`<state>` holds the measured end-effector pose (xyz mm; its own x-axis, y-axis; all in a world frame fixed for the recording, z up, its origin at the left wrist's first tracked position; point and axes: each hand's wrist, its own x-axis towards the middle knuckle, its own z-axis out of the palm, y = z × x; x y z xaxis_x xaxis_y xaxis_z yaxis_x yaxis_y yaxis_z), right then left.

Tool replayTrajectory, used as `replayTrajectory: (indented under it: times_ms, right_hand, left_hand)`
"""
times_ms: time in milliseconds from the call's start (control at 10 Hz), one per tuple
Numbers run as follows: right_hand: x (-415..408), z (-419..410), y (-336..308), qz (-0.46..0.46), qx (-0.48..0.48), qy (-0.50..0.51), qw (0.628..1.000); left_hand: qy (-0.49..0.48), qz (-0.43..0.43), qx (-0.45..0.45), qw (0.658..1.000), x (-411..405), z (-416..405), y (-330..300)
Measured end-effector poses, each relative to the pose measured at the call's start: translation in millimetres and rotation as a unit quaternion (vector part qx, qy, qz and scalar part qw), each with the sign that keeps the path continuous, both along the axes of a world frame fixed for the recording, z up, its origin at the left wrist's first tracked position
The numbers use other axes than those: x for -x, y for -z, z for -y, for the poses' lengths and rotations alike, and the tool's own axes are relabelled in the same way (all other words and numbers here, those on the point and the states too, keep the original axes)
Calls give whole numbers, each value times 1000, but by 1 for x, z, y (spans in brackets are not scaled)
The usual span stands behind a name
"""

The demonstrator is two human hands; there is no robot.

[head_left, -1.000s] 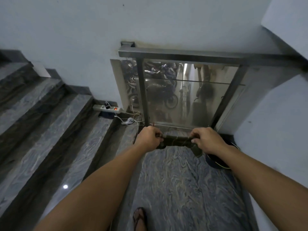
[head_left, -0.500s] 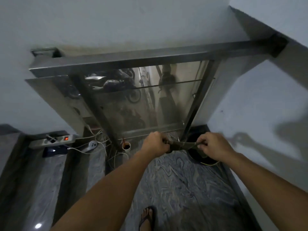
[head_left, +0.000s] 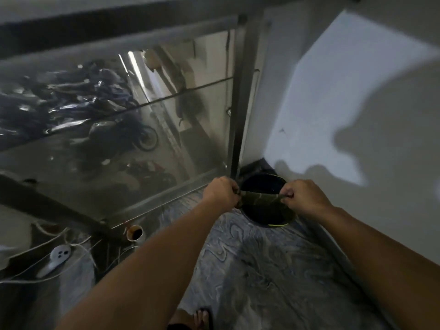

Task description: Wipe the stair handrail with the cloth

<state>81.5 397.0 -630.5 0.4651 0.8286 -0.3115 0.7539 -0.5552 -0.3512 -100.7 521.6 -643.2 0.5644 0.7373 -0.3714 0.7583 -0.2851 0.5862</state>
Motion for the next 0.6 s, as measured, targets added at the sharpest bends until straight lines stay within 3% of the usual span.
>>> replayTrajectory:
  times_ms: [300, 400, 600]
  right_hand:
    - [-68, -20, 253, 2, -80, 105, 991]
    - [-86, -27, 308, 7, -102, 137, 985]
    - [-95, -19, 358, -33, -123, 175, 976]
  left_hand:
    - [60, 14, -46, 997, -98, -31, 231]
    - [67, 42, -39, 996, -118, -38, 284]
    - [109, 34, -29, 993, -118, -35, 331]
